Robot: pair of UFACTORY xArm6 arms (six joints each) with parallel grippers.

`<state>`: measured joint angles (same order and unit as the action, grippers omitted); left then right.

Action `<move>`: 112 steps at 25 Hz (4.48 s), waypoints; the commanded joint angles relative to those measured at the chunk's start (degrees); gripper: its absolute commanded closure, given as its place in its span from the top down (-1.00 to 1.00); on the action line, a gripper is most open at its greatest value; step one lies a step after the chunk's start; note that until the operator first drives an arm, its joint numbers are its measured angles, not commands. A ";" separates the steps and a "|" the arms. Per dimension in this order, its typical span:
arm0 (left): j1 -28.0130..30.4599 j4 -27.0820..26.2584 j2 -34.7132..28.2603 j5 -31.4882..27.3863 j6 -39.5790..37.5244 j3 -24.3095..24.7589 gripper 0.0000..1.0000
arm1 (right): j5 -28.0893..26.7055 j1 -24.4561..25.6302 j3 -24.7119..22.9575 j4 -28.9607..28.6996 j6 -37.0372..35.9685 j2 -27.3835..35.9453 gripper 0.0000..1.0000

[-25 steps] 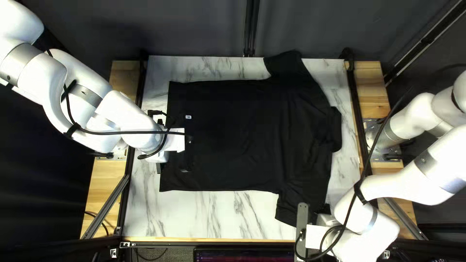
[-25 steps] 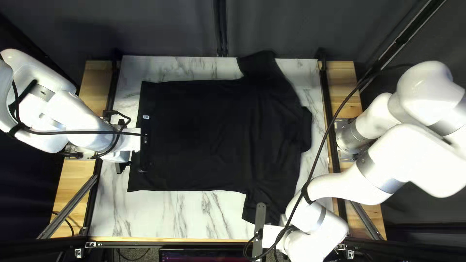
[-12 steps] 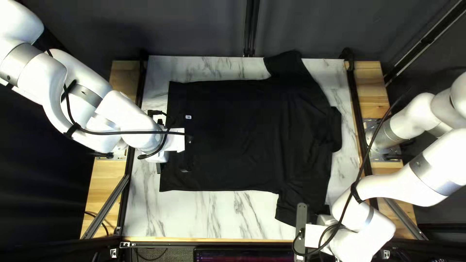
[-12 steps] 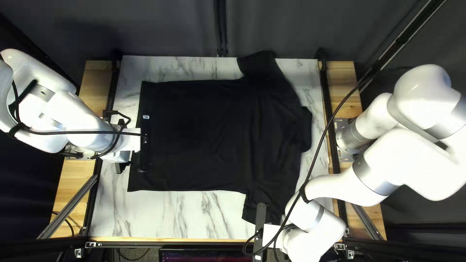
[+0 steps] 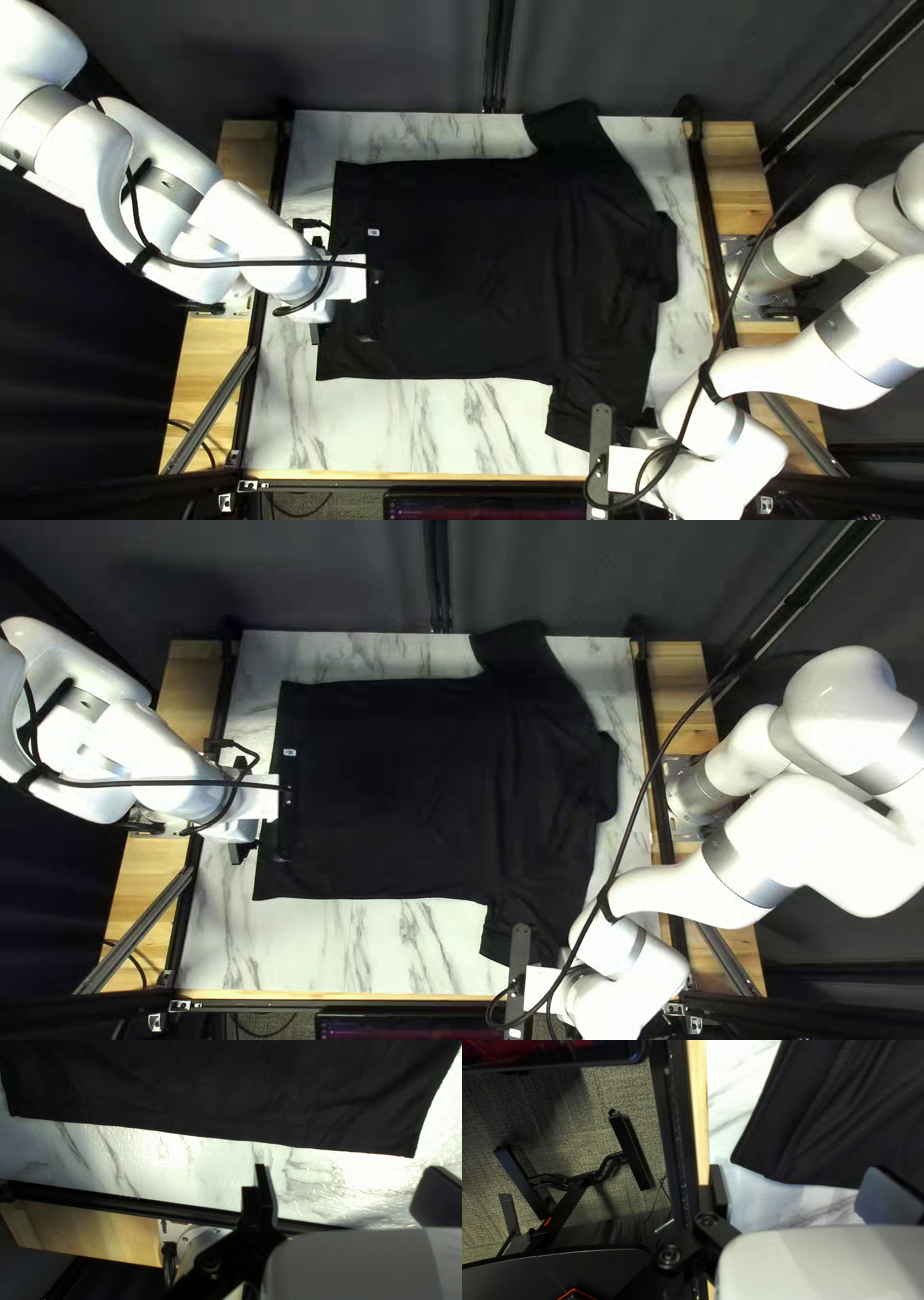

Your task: Fold t-shirt

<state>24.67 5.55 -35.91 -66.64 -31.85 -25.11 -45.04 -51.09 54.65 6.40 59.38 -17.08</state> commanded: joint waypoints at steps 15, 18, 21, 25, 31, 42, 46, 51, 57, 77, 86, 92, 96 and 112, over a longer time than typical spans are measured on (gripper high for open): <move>0.00 0.00 0.00 0.00 0.00 0.00 1.00 | 1.50 0.98 -0.64 -1.51 -1.55 -0.68 0.39; 0.00 0.00 0.00 0.00 0.00 0.00 1.00 | 1.41 0.76 -0.68 -1.45 -1.09 -0.56 -1.00; 0.00 0.00 0.00 0.00 0.00 0.00 1.00 | 1.46 0.51 -0.90 -1.32 -0.55 -0.41 -1.00; 0.00 0.00 0.00 0.00 0.00 0.00 1.00 | 1.66 0.40 -1.12 -1.21 -0.27 -0.37 -1.00; 0.00 0.00 0.00 0.00 0.00 0.00 1.00 | -4.88 -0.23 1.48 0.28 1.29 2.38 -1.00; 0.00 0.00 0.00 0.00 0.00 0.00 1.00 | -14.06 3.21 -6.89 4.61 -0.05 19.12 -1.00; 0.00 0.00 0.00 0.00 0.00 0.00 1.00 | -13.64 6.49 -14.61 6.77 -1.28 28.22 -1.00; 0.00 0.00 0.00 0.00 0.00 0.00 1.00 | -13.03 10.62 -21.56 8.30 -3.70 36.39 -1.00; 0.00 0.00 0.00 0.00 0.00 0.00 1.00 | -12.07 14.64 -27.10 9.01 -6.65 42.18 -1.00; 0.00 0.00 0.00 0.00 0.00 0.00 1.00 | -16.15 29.09 -35.20 9.46 -20.24 58.62 -1.00; 0.00 0.00 0.00 0.00 0.00 0.00 1.00 | -18.10 30.18 -30.62 10.79 -22.75 56.63 -1.00; 0.00 0.00 0.00 0.00 0.00 0.00 1.00 | -20.07 29.18 -27.32 11.99 -22.88 54.36 -1.00; 0.00 0.00 0.00 0.00 0.00 0.00 1.00 | -19.77 33.14 -30.35 11.86 -25.78 57.43 -1.00; 0.00 0.00 0.00 0.00 0.00 0.00 1.00 | -3.80 51.61 -39.24 10.13 -38.17 54.48 1.00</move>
<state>24.67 5.55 -35.91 -66.64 -31.85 -25.11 -53.17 -2.27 16.84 17.53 23.87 39.49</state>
